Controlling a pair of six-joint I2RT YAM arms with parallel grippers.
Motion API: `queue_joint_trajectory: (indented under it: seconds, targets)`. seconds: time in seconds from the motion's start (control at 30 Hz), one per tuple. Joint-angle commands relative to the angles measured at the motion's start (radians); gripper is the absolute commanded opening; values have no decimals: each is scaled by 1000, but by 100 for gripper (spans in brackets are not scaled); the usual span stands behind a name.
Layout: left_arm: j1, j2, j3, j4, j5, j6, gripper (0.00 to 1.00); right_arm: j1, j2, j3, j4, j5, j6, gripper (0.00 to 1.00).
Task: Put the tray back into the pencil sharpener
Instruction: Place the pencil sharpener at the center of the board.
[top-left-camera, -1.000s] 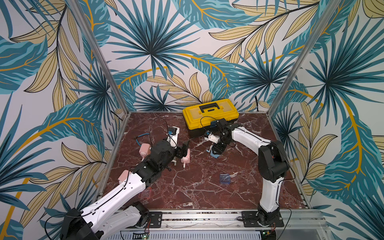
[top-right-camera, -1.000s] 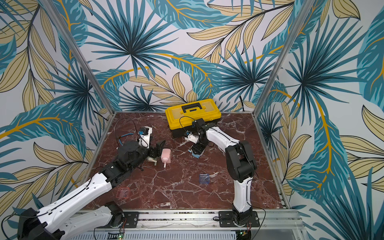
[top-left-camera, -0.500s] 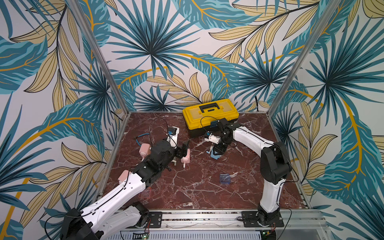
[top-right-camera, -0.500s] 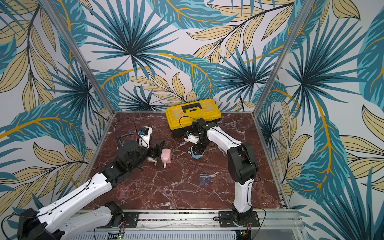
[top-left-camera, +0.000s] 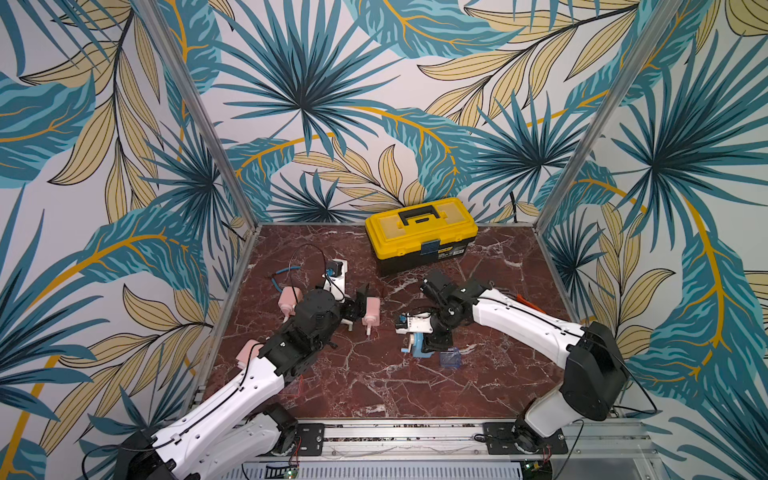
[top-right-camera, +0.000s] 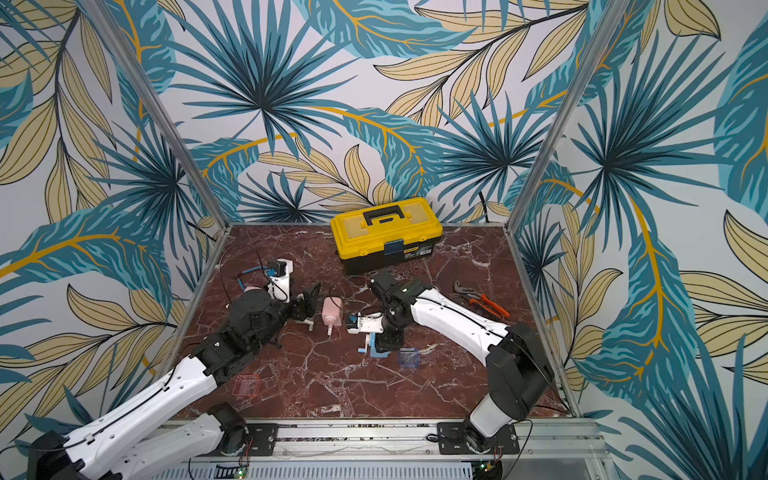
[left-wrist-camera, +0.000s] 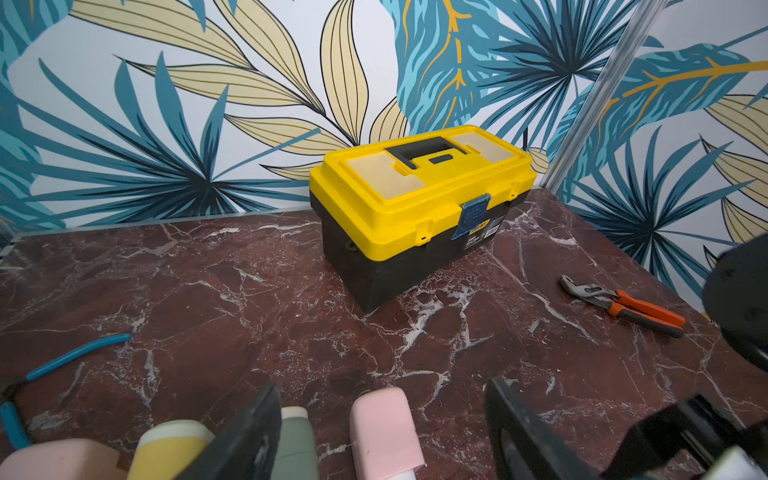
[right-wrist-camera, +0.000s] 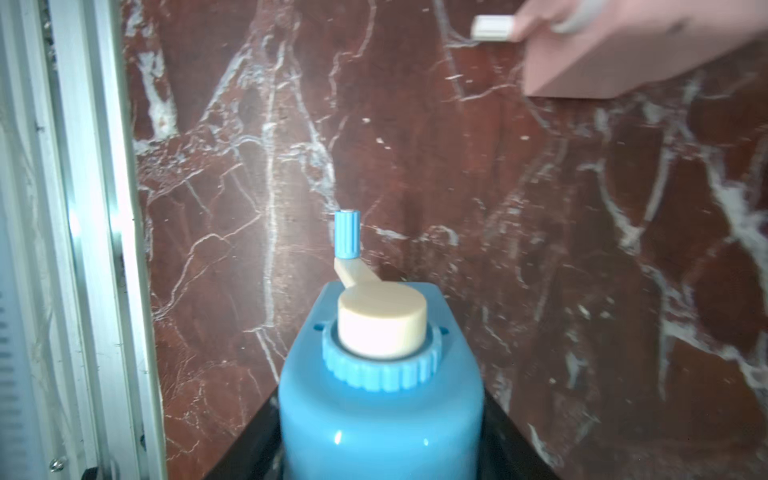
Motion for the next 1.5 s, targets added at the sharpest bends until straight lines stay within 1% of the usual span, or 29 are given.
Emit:
queue_joint_trajectory:
  seconds: [0.0, 0.2, 0.43, 0.5, 0.53, 0.57, 0.7, 0.83, 0.87, 0.97, 1.03, 1.1, 1.17, 1.2, 1.27, 1.3, 1.37, 1.4, 1.47]
  targets:
    - [4, -11, -13, -7, -24, -28, 78, 42, 5, -29, 48, -12, -24, 44]
    - [4, -19, -11, -17, -35, -28, 78, 78, 63, -37, 96, 34, -28, 44]
    - [4, -31, -13, -31, -51, -31, 78, 78, 112, -45, 125, 67, -29, 45]
    - [4, -33, -13, -35, -51, -32, 79, 78, 121, -44, 127, 80, -27, 49]
    - [4, -34, -13, -37, -52, -32, 79, 78, 126, -46, 128, 87, -25, 54]
    - [4, -33, -13, -39, -54, -32, 79, 108, 129, -48, 131, 96, -25, 57]
    - [4, -30, -11, -41, -57, -31, 79, 111, 125, -55, 145, 99, -21, 65]
    - [5, -29, -8, -43, -61, -19, 79, 111, 98, -48, 161, 88, 4, 80]
    - [5, -29, -5, -44, -61, -11, 79, 112, 83, -47, 162, 75, 13, 82]
    - [4, -28, 3, -44, -60, 17, 80, 112, 27, -37, 163, 30, 60, 84]
    - [4, -22, 11, -44, -53, 51, 81, 112, -35, -36, 167, -6, 129, 84]
    - [5, -12, 22, -46, -40, 92, 82, 112, -104, -53, 201, -23, 229, 84]
    - [4, 1, 38, -48, 4, 149, 84, 112, -200, -108, 303, 15, 391, 83]
    - [4, 7, 44, -49, 27, 172, 84, 112, -240, -138, 356, 60, 476, 83]
    - [4, 24, 54, -53, 109, 227, 84, 111, -327, -207, 458, 223, 702, 83]
    - [4, 32, 56, -53, 144, 258, 84, 111, -358, -228, 471, 290, 784, 81]
    - [-5, 52, 54, -54, 202, 294, 83, 109, -420, -260, 454, 434, 940, 78]
    - [-15, 62, 51, -54, 250, 315, 83, 109, -439, -265, 420, 506, 1015, 76]
    - [-57, 85, 43, -55, 299, 384, 83, 96, -462, -255, 313, 622, 1175, 72]
